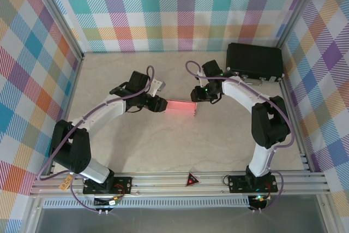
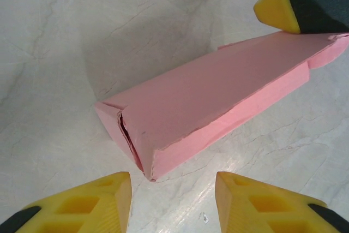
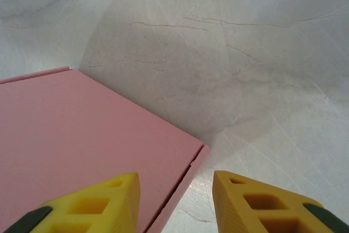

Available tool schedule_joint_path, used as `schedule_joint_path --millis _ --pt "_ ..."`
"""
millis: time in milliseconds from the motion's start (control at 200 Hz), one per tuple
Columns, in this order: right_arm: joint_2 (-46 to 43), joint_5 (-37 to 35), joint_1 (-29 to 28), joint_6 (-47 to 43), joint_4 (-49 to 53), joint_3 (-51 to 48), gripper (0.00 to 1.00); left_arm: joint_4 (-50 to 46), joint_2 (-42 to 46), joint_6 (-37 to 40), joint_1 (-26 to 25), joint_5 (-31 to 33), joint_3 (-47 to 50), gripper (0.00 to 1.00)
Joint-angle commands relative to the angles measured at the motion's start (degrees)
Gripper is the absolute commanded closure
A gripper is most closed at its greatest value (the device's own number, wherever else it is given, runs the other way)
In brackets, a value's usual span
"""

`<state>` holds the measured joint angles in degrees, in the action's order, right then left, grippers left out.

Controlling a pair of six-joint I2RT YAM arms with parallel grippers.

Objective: Fold the paper box

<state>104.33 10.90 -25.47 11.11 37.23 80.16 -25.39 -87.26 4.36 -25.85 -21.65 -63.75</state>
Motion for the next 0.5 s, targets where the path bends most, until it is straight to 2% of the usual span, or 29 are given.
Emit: schedule_joint_path --millis 0,495 --pt "0.76 -0.44 0.34 -1.09 1.39 2.17 0.59 -1.07 -0.69 1.28 -0.26 0.88 -0.33 0.56" --pt "2.11 -0.44 0.60 -1.89 2.31 3.99 0.59 0.75 -7.46 1.16 -0.34 -0.50 -2.41 0.63"
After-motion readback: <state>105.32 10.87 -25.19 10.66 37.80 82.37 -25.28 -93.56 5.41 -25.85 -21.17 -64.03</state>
